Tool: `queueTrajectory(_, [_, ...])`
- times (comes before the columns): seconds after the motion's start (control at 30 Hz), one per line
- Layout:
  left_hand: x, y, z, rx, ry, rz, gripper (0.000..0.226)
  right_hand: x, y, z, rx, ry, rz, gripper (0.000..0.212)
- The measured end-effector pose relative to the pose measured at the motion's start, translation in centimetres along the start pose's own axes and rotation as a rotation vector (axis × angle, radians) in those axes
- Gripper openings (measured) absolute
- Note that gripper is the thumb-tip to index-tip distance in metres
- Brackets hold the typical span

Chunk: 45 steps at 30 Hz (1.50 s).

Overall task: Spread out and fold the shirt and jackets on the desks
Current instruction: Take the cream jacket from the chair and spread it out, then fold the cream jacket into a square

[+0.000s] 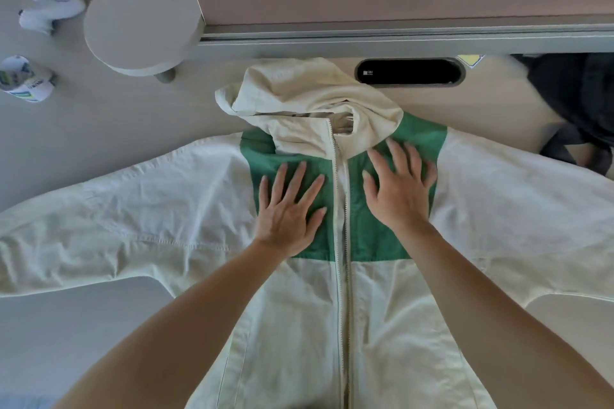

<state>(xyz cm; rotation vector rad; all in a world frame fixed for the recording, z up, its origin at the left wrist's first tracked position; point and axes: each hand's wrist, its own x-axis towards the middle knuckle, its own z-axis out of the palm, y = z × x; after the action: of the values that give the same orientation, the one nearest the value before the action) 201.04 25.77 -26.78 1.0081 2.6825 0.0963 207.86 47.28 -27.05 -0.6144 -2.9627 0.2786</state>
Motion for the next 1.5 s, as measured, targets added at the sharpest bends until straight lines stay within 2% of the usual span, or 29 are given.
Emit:
queueTrajectory(0.07, [-1.2, -0.4, 1.2, 0.032, -0.021, -0.022, 0.066, -2.2, 0.8, 1.0, -0.083, -0.130, 0.027, 0.053])
queueTrajectory(0.13, [-1.6, -0.6, 1.5, 0.059, -0.025, -0.008, 0.068, -3.3, 0.5, 1.3, -0.094, -0.185, 0.062, 0.058])
queueTrajectory(0.27, [-4.8, -1.4, 1.8, 0.101, -0.066, -0.009, 0.069, -7.4, -1.9, 1.3, -0.125, -0.250, 0.127, 0.062])
queueTrajectory(0.53, [-18.4, -4.0, 4.3, 0.070, -0.064, 0.046, 0.069, -21.2, -10.2, 0.7, -0.116, -0.321, 0.247, 0.063])
queueTrajectory(0.63, [-19.6, -3.8, 4.1, 0.022, -0.022, -0.026, 0.068, -21.1, -11.8, 0.6, -0.099, -0.382, 0.258, 0.063])
queueTrajectory(0.73, [-17.0, -3.5, 2.5, 0.001, 0.033, -0.083, 0.071, -17.4, -12.0, -0.3, -0.095, -0.438, 0.265, 0.063])
queueTrajectory(0.83, [-12.9, -3.8, 0.1, -0.083, 0.135, -0.121, 0.064, -13.3, -12.1, -1.7, -0.093, -0.369, 0.254, 0.058])
queueTrajectory(0.9, [-10.1, -4.2, -2.0, -0.195, 0.191, -0.266, 0.059, -10.5, -11.8, -2.6, -0.091, -0.280, 0.244, 0.056])
queueTrajectory(0.97, [-7.5, -5.1, -3.8, -0.348, 0.226, -0.542, 0.060, -7.7, -10.8, -3.4, -0.051, -0.250, 0.215, 0.063])
queueTrajectory(1.03, [-5.4, -6.6, -5.2, -0.540, 0.232, -0.773, 0.067, -4.9, -9.7, -4.1, 0.040, -0.344, 0.117, 0.079])
queueTrajectory(1.1, [-3.9, -8.2, -6.1, -0.758, 0.222, -0.834, 0.069, -2.5, -9.2, -4.4, 0.069, -0.507, -0.007, 0.082])
queueTrajectory(1.2, [-2.0, -9.3, -7.3, -1.003, 0.240, -0.794, 0.063, 0.0, -8.9, -4.5, 0.059, -0.697, -0.086, 0.068])
queueTrajectory(1.3, [0.6, -9.6, -8.3, -1.067, 0.237, -0.765, 0.068, 1.9, -9.2, -5.1, 0.246, -0.840, 0.005, 0.063])
queueTrajectory(1.37, [2.3, -9.5, -8.9, -1.025, 0.229, -0.695, 0.065, 2.9, -9.9, -5.5, 0.374, -0.799, 0.065, 0.077])
queueTrajectory(1.43, [3.6, -9.2, -9.8, -0.960, 0.249, -0.598, 0.057, 2.9, -11.3, -5.6, 0.299, -0.704, -0.023, 0.096])
queueTrajectory(1.47, [4.1, -8.9, -10.5, -0.948, 0.260, -0.540, 0.053, 2.7, -12.0, -5.3, 0.226, -0.646, -0.091, 0.091])
queueTrajectory(1.5, [4.6, -8.6, -11.1, -0.956, 0.267, -0.474, 0.049, 2.7, -12.4, -4.9, 0.165, -0.588, -0.145, 0.077])
